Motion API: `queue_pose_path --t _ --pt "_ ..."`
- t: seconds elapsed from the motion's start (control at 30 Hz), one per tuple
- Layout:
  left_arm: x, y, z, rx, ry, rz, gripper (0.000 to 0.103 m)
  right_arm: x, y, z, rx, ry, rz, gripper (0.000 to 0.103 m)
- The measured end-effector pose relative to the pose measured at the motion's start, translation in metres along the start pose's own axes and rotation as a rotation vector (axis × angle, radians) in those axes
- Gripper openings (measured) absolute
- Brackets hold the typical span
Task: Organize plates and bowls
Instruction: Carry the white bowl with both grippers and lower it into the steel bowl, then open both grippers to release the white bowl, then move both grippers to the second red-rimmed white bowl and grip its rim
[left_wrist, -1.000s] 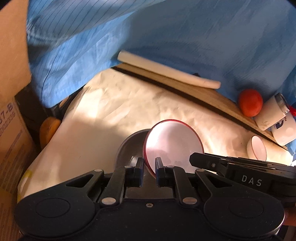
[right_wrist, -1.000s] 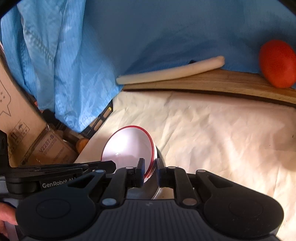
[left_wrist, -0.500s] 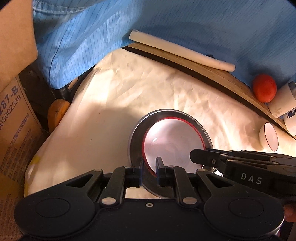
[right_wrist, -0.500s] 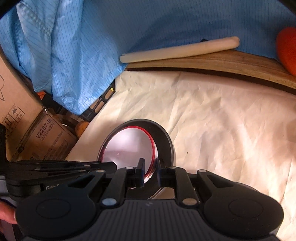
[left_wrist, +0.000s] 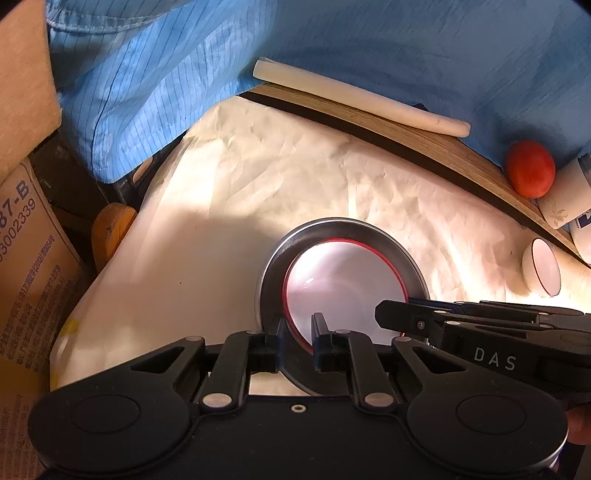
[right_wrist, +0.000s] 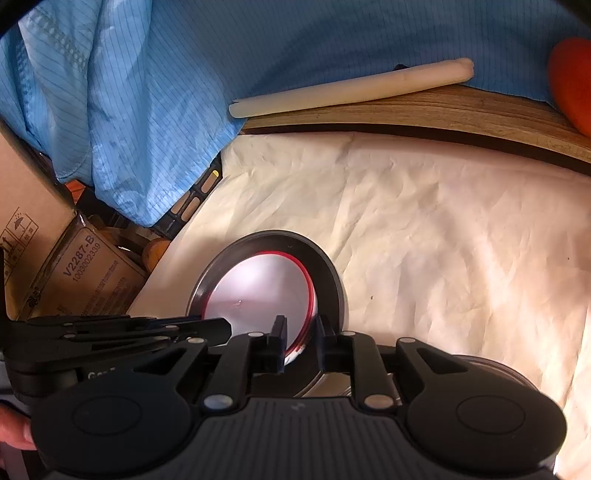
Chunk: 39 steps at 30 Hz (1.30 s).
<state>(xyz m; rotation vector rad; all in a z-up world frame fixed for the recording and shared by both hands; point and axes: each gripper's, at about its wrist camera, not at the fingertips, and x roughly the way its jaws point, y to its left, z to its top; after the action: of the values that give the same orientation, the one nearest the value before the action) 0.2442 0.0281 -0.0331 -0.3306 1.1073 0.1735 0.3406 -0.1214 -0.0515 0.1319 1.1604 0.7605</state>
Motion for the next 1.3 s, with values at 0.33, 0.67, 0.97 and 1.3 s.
queue_pose_path --t 0.33,0.67,0.97,1.3 --pt "-0.009 -0.004 0.002 0.022 -0.030 0.025 0.020 -0.008 0.003 -0.002 -0.011 -0.024 0.005 0.027" --pt "-0.027 -0.005 0.006 0.008 -0.089 0.026 0.046 -0.034 0.000 -0.007 -0.022 -0.110 0.001 0.058" --pt "-0.025 -0.037 0.014 0.056 -0.129 -0.024 0.067 -0.084 -0.046 -0.017 0.112 -0.252 -0.063 0.081" --pt "-0.002 -0.106 0.014 0.169 -0.140 -0.106 0.095 -0.135 -0.111 -0.038 0.271 -0.368 -0.155 0.098"
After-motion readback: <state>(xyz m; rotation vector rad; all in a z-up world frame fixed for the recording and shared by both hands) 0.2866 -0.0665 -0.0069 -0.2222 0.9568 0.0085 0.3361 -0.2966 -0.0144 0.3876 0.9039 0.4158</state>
